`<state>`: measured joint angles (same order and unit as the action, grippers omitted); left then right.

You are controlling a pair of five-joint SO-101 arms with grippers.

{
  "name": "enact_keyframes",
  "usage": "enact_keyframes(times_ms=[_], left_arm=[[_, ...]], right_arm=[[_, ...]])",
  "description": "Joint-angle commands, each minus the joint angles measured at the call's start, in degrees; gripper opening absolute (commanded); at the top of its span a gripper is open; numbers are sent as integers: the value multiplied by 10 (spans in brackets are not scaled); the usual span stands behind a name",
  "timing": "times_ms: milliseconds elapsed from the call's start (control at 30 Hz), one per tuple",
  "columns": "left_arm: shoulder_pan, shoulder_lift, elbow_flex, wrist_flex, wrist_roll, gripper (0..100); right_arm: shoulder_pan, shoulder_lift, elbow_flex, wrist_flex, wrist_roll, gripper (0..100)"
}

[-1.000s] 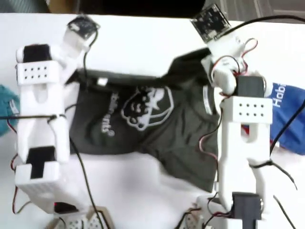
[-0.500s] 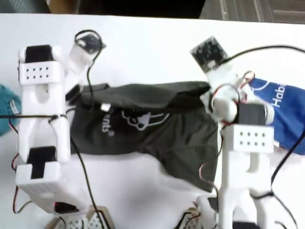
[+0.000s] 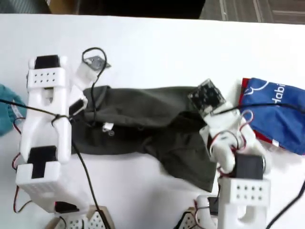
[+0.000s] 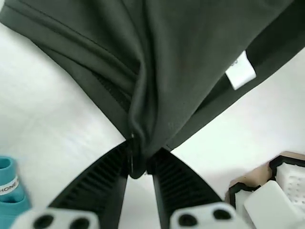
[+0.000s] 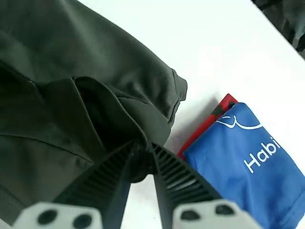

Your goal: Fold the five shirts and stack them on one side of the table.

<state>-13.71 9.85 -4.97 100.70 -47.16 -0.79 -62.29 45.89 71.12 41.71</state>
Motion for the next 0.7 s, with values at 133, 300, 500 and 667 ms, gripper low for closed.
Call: enact_keyframes(times_ms=[133,300,500,667], left_arm=[[4,-83,89,4,-9,26],[1,-92,172,-53,-9,26],[1,-92,242,-93,-9,26],[1,-95,268,-103,-9,26]], right_arm=[[4,-83,34,51,4,21],[4,-95,72,51,4,21],[4,-109,80,54,4,21],[4,-125,79,77,4,21]])
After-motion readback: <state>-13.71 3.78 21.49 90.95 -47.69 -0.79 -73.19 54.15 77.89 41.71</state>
